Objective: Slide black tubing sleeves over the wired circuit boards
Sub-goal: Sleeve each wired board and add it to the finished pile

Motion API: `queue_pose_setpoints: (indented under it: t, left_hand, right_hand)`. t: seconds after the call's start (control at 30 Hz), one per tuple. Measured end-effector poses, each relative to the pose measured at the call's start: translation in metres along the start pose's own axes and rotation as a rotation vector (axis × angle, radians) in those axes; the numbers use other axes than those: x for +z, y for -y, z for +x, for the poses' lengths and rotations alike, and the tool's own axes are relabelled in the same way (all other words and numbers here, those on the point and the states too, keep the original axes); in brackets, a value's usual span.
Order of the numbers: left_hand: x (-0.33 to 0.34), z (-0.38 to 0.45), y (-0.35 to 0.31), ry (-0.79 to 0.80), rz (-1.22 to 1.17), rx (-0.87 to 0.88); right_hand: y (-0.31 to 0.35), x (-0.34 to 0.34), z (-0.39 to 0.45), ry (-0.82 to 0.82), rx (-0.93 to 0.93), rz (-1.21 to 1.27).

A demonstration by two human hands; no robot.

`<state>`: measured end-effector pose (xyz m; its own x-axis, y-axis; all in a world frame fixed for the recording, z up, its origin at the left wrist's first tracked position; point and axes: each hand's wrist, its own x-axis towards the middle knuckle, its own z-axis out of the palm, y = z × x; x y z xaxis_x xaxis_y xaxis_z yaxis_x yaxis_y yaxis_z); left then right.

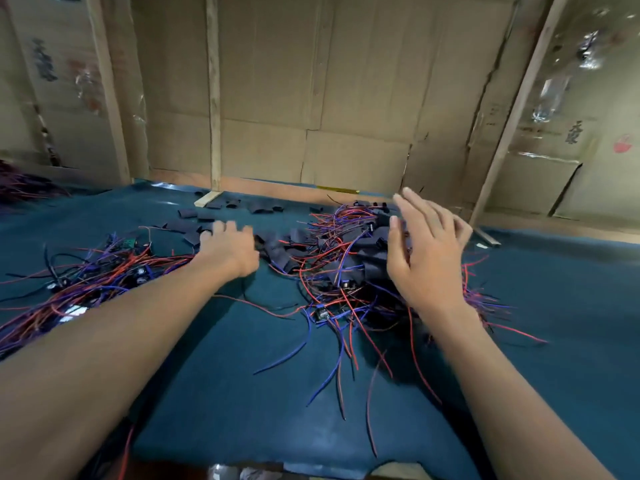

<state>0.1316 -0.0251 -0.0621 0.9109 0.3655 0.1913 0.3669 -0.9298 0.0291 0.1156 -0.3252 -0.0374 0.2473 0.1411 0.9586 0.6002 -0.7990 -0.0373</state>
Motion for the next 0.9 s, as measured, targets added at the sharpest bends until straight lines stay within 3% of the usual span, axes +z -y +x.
queue_pose_setpoints:
  t: [0.17, 0.37, 0.43, 0.47, 0.5, 0.57, 0.6, 0.8, 0.87, 0.9]
  left_hand:
    - [0.009, 0.009, 0.012, -0.029, 0.030, -0.069]
    - [-0.026, -0.002, 0.013, -0.066, 0.218, 0.177]
    - [-0.041, -0.012, 0.005, -0.158, 0.009, 0.269]
    - [-0.050, -0.021, -0.001, -0.162, -0.253, 0.296]
    - [-0.060, -0.033, -0.008, -0.114, -0.594, 0.302]
    - [-0.077, -0.058, -0.021, 0.150, -1.248, 0.278]
    - [-0.082, -0.067, -0.025, 0.257, -1.414, 0.270]
    - [-0.081, -0.096, -0.029, 0.402, -1.537, 0.201]
    - [-0.083, -0.099, -0.024, 0.351, -1.373, 0.248]
    - [-0.087, -0.098, -0.017, 0.310, -1.154, 0.267]
  right_hand:
    - [0.024, 0.000, 0.000, -0.014, -0.228, 0.167]
    - [0.044, 0.006, -0.010, 0.216, -0.278, 0.330]
    - [0.056, 0.008, -0.013, 0.296, -0.116, 0.446]
    - [0.060, 0.009, -0.013, 0.366, 0.008, 0.516]
    - [0.063, 0.010, -0.013, 0.449, 0.138, 0.578]
    - [0.065, 0.010, -0.011, 0.571, 0.344, 0.665]
    - [0.065, 0.010, -0.011, 0.585, 0.407, 0.727]
    - [0.066, 0.009, -0.006, 0.458, 0.601, 1.147]
    - [0.064, 0.011, -0.006, 0.492, 0.596, 1.093]
    - [0.062, 0.011, -0.007, 0.514, 0.574, 1.041]
